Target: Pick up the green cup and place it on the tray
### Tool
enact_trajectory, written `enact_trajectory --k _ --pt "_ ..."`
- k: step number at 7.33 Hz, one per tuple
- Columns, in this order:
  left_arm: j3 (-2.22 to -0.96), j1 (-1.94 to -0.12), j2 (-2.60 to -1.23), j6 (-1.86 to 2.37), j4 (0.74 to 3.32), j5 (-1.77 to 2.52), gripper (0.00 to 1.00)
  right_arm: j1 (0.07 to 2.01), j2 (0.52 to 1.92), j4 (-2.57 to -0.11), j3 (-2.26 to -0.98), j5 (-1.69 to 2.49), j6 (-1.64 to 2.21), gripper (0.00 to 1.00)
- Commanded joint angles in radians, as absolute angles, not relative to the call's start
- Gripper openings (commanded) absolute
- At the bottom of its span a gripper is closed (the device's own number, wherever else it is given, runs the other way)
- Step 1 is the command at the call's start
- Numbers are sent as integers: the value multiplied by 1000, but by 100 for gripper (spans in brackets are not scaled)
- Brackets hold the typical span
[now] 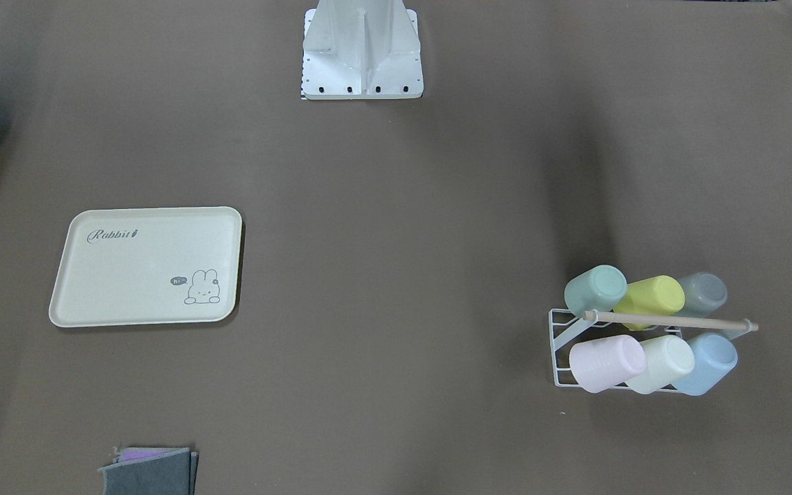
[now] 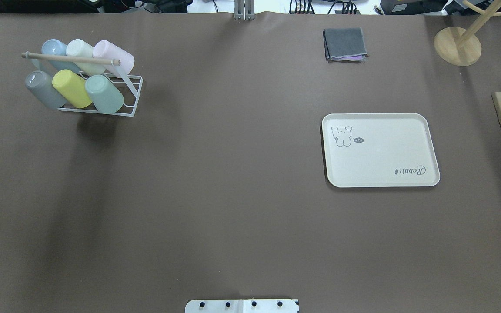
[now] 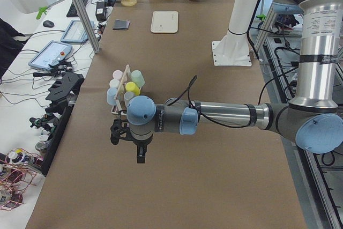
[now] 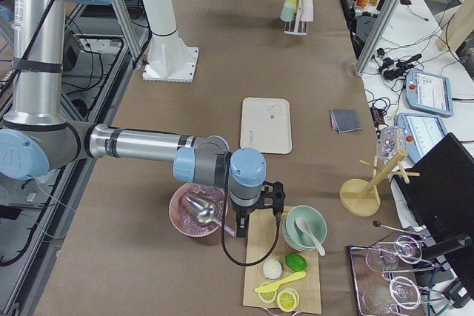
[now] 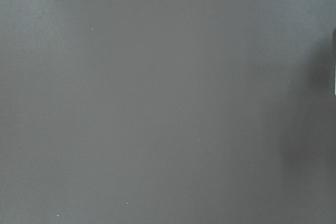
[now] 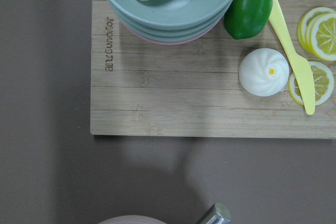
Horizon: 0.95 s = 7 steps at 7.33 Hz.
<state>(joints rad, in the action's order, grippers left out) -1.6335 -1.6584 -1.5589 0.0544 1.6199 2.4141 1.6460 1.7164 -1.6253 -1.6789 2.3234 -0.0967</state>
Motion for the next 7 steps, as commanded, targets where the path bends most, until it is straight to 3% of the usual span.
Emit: enact_trajectory --k 1,7 --pt "-1614 -1658 -1557 55 1618 2414 98 1646 1718 -1624 -1675 2313 -103 100" --pt "-1611 -1658 -1557 55 1618 2414 98 1646 1697 -1623 -1684 2289 -101 100"
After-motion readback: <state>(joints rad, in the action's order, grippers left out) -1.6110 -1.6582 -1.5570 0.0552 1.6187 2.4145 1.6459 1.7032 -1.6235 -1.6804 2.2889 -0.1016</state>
